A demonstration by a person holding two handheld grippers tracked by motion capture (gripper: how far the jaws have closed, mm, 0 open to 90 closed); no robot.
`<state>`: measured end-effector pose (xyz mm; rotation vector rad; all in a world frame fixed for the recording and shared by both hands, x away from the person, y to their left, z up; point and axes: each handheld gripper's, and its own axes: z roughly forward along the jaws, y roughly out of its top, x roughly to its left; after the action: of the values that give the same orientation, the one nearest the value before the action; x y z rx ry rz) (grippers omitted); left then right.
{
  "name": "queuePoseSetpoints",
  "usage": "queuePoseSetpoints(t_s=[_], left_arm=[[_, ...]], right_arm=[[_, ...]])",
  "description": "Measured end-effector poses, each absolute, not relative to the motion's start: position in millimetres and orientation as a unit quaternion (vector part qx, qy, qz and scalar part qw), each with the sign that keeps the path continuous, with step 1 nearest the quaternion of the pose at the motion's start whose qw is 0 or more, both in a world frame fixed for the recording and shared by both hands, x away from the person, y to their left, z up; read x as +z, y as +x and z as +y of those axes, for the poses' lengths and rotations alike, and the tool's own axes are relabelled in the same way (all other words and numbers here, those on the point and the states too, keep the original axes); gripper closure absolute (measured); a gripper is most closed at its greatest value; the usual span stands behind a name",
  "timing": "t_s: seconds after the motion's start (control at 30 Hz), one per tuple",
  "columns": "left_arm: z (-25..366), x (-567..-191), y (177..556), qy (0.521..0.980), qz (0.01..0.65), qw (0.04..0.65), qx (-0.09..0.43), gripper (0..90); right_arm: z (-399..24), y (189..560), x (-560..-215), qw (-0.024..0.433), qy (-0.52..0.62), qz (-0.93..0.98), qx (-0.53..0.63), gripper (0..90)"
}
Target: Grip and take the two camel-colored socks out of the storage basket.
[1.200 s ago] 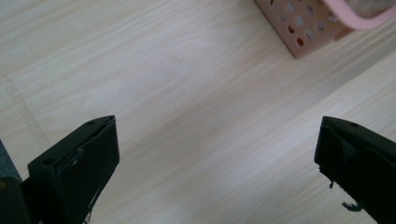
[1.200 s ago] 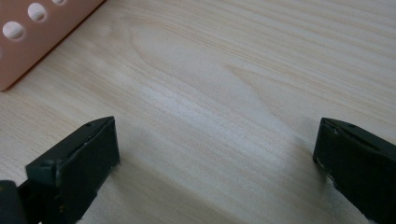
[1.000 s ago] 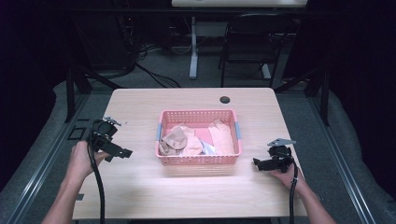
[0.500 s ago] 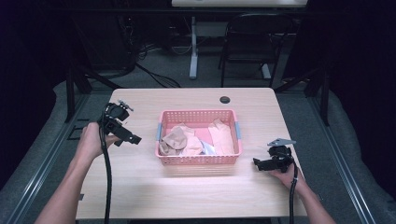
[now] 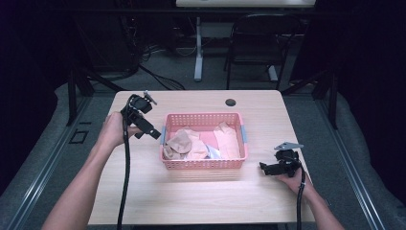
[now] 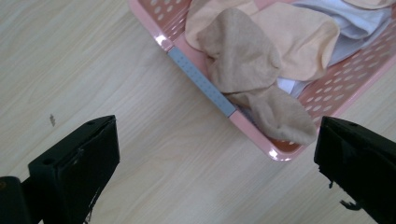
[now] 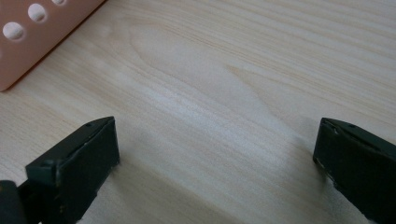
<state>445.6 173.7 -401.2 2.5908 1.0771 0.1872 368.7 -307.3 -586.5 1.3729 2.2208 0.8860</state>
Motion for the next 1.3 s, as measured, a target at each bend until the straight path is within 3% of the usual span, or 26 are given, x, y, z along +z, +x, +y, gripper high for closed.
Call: queuePoseSetpoints(t_s=[1.03,1.3], left_arm=[[101.4,-450.1,489.6,0.94,0.323,0.111,0.018,0.8],[97.7,-461.5,496.0,0.939,0.326,0.112,0.004,9.9]], right_arm=[[-307.4,368.4,-586.7,0.192,0.49,0.79,0.316,0.0],[-307.2,368.1,-586.8,0.193,0.491,0.788,0.317,0.0]])
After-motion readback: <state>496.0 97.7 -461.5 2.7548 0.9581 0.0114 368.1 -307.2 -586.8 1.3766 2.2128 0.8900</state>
